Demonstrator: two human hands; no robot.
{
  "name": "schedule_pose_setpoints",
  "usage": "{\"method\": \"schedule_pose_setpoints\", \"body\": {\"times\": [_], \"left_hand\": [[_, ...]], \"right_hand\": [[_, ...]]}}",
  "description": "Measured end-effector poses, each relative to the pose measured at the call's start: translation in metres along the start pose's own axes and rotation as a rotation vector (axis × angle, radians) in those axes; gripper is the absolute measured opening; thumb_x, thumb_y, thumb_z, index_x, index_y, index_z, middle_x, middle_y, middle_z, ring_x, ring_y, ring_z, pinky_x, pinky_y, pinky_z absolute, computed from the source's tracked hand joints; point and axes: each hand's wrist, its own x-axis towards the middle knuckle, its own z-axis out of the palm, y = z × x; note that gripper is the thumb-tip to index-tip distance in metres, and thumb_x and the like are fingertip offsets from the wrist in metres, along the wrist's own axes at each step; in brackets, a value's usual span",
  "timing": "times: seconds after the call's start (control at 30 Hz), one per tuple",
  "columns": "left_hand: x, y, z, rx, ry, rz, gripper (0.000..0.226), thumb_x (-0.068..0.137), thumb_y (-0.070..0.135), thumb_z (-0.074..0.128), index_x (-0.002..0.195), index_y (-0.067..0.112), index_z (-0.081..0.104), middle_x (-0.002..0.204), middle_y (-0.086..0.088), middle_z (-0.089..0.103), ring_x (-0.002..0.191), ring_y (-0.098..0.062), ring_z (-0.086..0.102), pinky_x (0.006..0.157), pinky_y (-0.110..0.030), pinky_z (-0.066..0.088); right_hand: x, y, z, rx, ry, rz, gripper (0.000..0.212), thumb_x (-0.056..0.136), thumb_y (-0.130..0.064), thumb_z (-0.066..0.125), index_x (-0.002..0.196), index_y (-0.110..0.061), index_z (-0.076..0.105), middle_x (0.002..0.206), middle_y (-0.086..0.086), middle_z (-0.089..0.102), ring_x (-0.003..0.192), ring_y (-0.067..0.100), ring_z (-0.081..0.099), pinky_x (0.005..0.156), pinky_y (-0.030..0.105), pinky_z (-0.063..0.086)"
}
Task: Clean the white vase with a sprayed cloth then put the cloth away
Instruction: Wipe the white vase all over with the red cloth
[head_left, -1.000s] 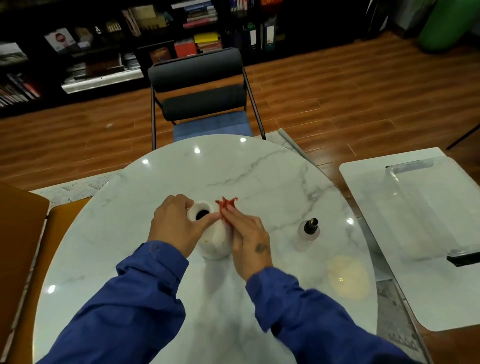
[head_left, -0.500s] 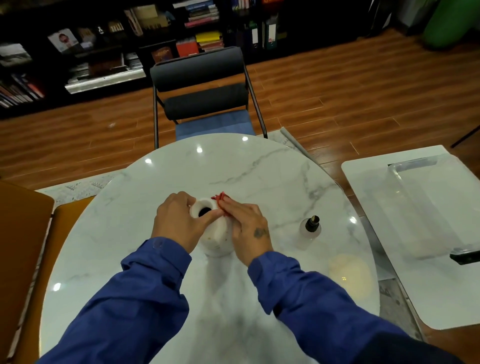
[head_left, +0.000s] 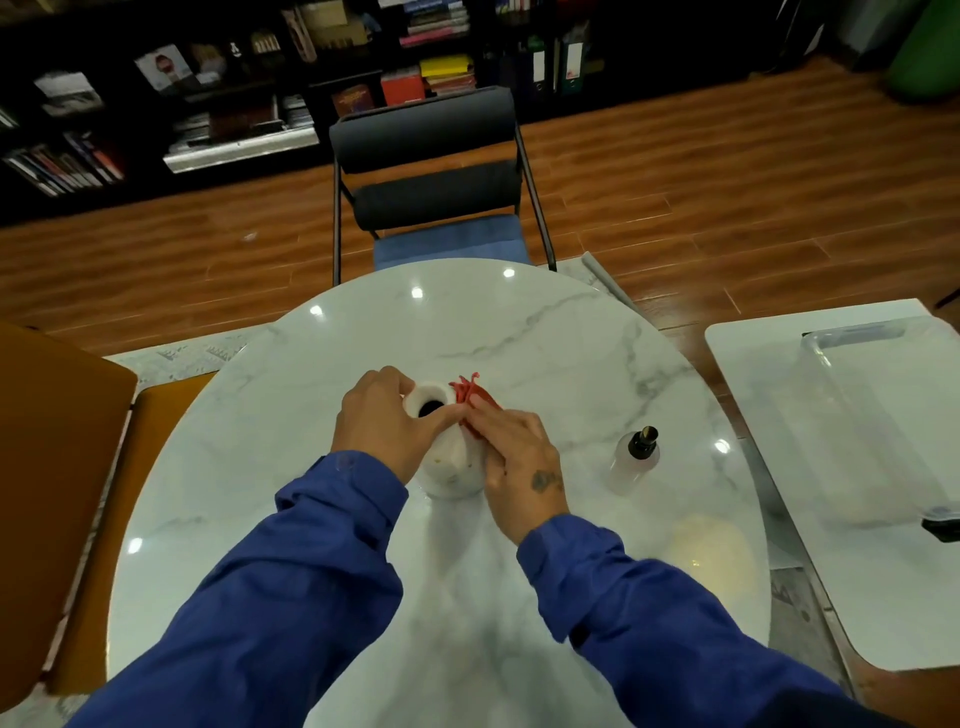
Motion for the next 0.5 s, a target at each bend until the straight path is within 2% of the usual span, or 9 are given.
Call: {"method": "schedule_pose_setpoints", "body": {"times": [0.07,0.1,0.17,0.23,0.3,0.37,0.43,0.5], "left_hand": [[0.0,-0.001,0.0,0.002,-0.003,-0.006,0.06,0.066,0.056,0.075,0.104,0.013,0.058,0.104,-0.002,0.061,0.094,-0.02,0.057,0.077,-0.028,0.045],[0.001,-0.001,0.0,0.008,-0.013,-0.009,0.061,0.065,0.057,0.075,0.105,0.014,0.058,0.104,-0.002,0.061,0.094,-0.021,0.057,0.077,-0.028,0.045],[0.005,0.0,-0.004,0.045,-0.046,-0.009,0.061,0.064,0.059,0.074,0.103,0.015,0.058,0.099,-0.001,0.06,0.093,-0.021,0.057,0.074,-0.028,0.043],[0.009,0.0,-0.01,0.112,-0.096,0.027,0.063,0.063,0.061,0.073,0.105,0.017,0.058,0.099,-0.001,0.06,0.093,-0.021,0.058,0.073,-0.027,0.042],[0.012,-0.002,-0.017,0.131,-0.156,0.098,0.07,0.063,0.059,0.074,0.118,0.019,0.056,0.111,0.0,0.059,0.096,-0.018,0.058,0.077,-0.026,0.043],[0.013,-0.003,-0.025,0.11,-0.224,0.187,0.077,0.065,0.051,0.077,0.131,0.022,0.05,0.124,0.002,0.054,0.097,-0.013,0.057,0.083,-0.024,0.044],[0.013,-0.004,-0.029,0.125,-0.276,0.257,0.073,0.069,0.042,0.078,0.133,0.023,0.049,0.127,0.003,0.054,0.099,-0.012,0.056,0.089,-0.025,0.046],[0.013,-0.004,-0.031,0.153,-0.295,0.293,0.065,0.072,0.036,0.077,0.131,0.022,0.052,0.124,0.002,0.057,0.097,-0.01,0.055,0.091,-0.025,0.047]], "right_hand": [[-0.017,0.01,-0.006,-0.022,0.001,-0.063,0.043,0.092,0.0,0.053,0.128,-0.023,0.062,0.129,-0.01,0.06,0.118,0.006,0.053,0.104,0.019,0.042],[-0.019,0.014,-0.01,0.014,0.003,-0.032,0.043,0.092,0.001,0.053,0.126,-0.023,0.064,0.126,-0.007,0.062,0.117,0.004,0.055,0.104,0.021,0.043],[-0.017,0.012,-0.021,0.171,0.037,0.184,0.041,0.094,0.002,0.052,0.12,-0.024,0.069,0.118,-0.008,0.067,0.11,-0.003,0.06,0.1,0.019,0.047],[-0.017,0.01,-0.03,0.321,0.112,0.398,0.037,0.095,0.0,0.052,0.114,-0.025,0.072,0.11,-0.012,0.07,0.1,-0.008,0.063,0.084,0.013,0.053],[-0.018,0.016,-0.035,0.359,0.118,0.533,0.036,0.094,-0.005,0.053,0.107,-0.031,0.073,0.1,-0.013,0.072,0.091,0.001,0.067,0.071,0.015,0.057],[-0.02,0.023,-0.04,0.35,0.003,0.666,0.036,0.09,-0.003,0.055,0.098,-0.032,0.075,0.09,-0.007,0.075,0.09,0.019,0.071,0.075,0.034,0.061],[-0.025,0.026,-0.041,0.408,-0.123,0.821,0.032,0.085,0.004,0.057,0.094,-0.019,0.077,0.089,0.006,0.076,0.088,0.027,0.072,0.069,0.035,0.06],[-0.031,0.028,-0.04,0.466,-0.16,0.933,0.027,0.084,0.009,0.057,0.094,-0.007,0.076,0.092,0.017,0.074,0.084,0.03,0.072,0.065,0.032,0.058]]}}
